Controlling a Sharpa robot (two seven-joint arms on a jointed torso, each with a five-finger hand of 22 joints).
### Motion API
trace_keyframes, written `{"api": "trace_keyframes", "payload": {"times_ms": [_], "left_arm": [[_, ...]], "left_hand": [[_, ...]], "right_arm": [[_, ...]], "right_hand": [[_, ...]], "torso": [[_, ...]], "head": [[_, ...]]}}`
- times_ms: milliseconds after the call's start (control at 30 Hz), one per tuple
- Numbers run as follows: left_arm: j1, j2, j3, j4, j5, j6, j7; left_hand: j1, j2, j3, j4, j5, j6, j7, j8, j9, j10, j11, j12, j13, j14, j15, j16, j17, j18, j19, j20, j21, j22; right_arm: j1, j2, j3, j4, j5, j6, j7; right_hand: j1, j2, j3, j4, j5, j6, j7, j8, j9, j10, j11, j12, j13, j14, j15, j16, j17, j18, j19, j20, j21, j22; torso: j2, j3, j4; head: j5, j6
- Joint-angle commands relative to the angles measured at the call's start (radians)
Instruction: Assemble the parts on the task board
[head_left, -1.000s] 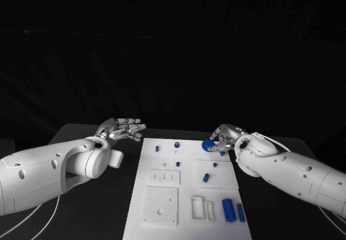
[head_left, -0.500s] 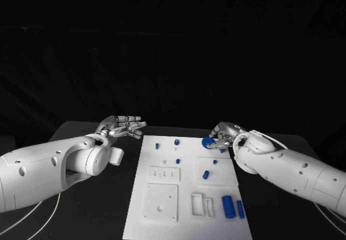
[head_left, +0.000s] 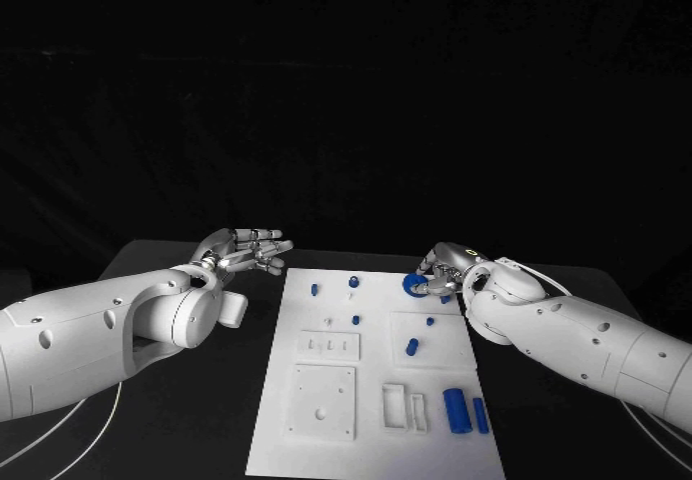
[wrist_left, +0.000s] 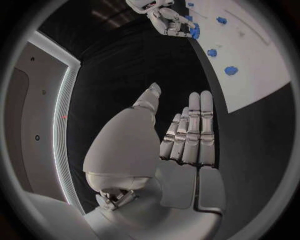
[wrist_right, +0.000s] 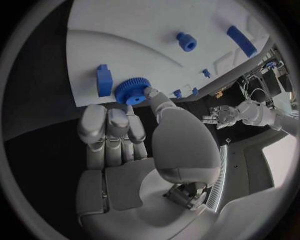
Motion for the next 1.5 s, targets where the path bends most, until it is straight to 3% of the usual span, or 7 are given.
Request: {"api": "trace_keyframes", "payload": {"times_ms": [33,500,767,833,933,1333,1500], "left_arm": [[0.003,0.003,0.001,0.001,-0.005,0.015,0.003],[0.003,0.003,0.001,-0.001,-0.008,0.018,-0.008],[0.003,0.002,0.001,0.000,-0.010,0.020,-0.011],[0.003,0.002,0.001,0.000,-0.010,0.019,-0.011],[0.003,0.002,0.000,0.000,-0.010,0.018,-0.011],[0.003,0.002,0.000,-0.001,-0.010,0.011,-0.012],[0.003,0.003,0.000,0.004,-0.010,0.011,-0.012]], "left_hand": [[-0.001,-0.002,-0.001,0.007,-0.004,-0.006,0.002,0.001,-0.002,-0.008,0.002,-0.001,0.000,0.003,0.000,0.004,0.001,0.006,0.004,0.001,0.002,0.001],[0.003,-0.004,0.000,0.013,-0.005,-0.013,0.000,0.001,-0.002,-0.019,0.001,-0.001,-0.001,0.002,0.001,0.003,0.001,0.006,0.003,0.001,0.000,0.000],[0.004,-0.006,-0.001,0.017,-0.006,-0.017,-0.002,0.001,-0.002,-0.023,-0.001,-0.001,-0.001,0.002,0.000,0.003,0.001,0.006,0.003,0.001,0.000,-0.001],[0.004,-0.006,-0.001,0.017,-0.006,-0.017,-0.002,0.001,-0.002,-0.023,-0.001,-0.001,-0.001,0.002,0.000,0.003,0.001,0.006,0.003,0.001,0.000,-0.001],[0.004,-0.006,-0.001,0.017,-0.006,-0.017,-0.002,0.001,-0.002,-0.023,-0.001,-0.001,-0.001,0.002,0.000,0.003,0.001,0.006,0.003,0.001,0.000,-0.001],[0.004,-0.006,-0.001,0.017,-0.006,-0.017,-0.002,0.001,-0.002,-0.023,-0.001,-0.001,-0.001,0.002,0.000,0.003,0.001,0.006,0.003,0.001,0.000,-0.001],[0.004,-0.006,-0.001,0.017,-0.006,-0.017,-0.002,0.001,-0.002,-0.023,-0.001,-0.001,-0.001,0.002,0.000,0.003,0.001,0.006,0.003,0.001,0.000,-0.001]], "right_arm": [[-0.002,0.002,-0.001,-0.008,-0.005,0.049,-0.008],[-0.010,0.000,-0.001,-0.009,-0.043,0.089,-0.020],[-0.015,-0.006,-0.001,0.016,-0.072,0.033,-0.019],[-0.016,-0.009,-0.001,0.031,-0.083,0.011,-0.021],[-0.016,-0.012,-0.001,0.055,-0.101,-0.014,-0.029],[-0.010,-0.009,0.006,0.185,-0.157,-0.076,-0.063],[-0.008,0.024,0.006,0.208,-0.183,-0.080,-0.063]], "right_hand": [[-0.012,0.001,0.010,-0.003,-0.004,0.006,0.001,-0.002,-0.001,0.006,-0.003,0.004,0.036,0.007,-0.001,0.003,0.001,0.006,0.066,0.000,0.004,0.114],[-0.005,-0.005,0.008,-0.032,-0.011,0.001,0.002,-0.002,-0.001,0.004,-0.002,0.001,0.036,0.007,0.000,0.002,0.001,0.004,0.066,0.001,0.003,0.114],[-0.017,0.002,0.132,-0.079,0.007,0.089,-0.022,-0.001,0.023,0.015,-0.019,0.022,0.050,0.007,-0.013,-0.002,0.002,-0.005,0.066,-0.011,0.006,0.116],[-0.021,0.005,0.146,-0.087,0.014,0.108,-0.028,0.000,0.030,0.014,-0.022,0.020,0.050,0.006,-0.015,-0.005,0.001,-0.007,0.066,-0.013,0.005,0.116],[-0.028,0.006,0.165,-0.099,0.068,0.135,-0.035,-0.002,0.037,0.010,-0.027,0.011,0.046,0.006,-0.019,-0.012,-0.004,-0.009,0.066,-0.018,0.004,0.115],[-0.039,0.007,0.173,-0.109,0.066,0.152,-0.040,-0.003,0.038,0.013,-0.031,0.009,0.046,0.007,-0.022,-0.015,-0.003,-0.013,0.067,-0.022,0.012,0.118],[-0.040,0.007,0.173,-0.108,0.057,0.151,-0.040,-0.002,0.036,0.013,-0.030,0.008,0.046,0.007,-0.022,-0.015,-0.003,-0.014,0.067,-0.022,0.014,0.118]], "torso": [[0.000,-0.0003,0.0001],[-0.001,0.0012,-0.0013],[-0.002,0.0012,-0.0016],[-0.002,0.0010,-0.0016],[-0.002,0.0009,-0.0012],[-0.002,-0.0022,-0.0007],[-0.002,-0.0050,0.0022]], "head": [[0.000,-0.002],[0.001,-0.007],[0.001,-0.005],[0.001,-0.005],[0.000,-0.004],[0.003,0.007],[0.005,0.008]]}}
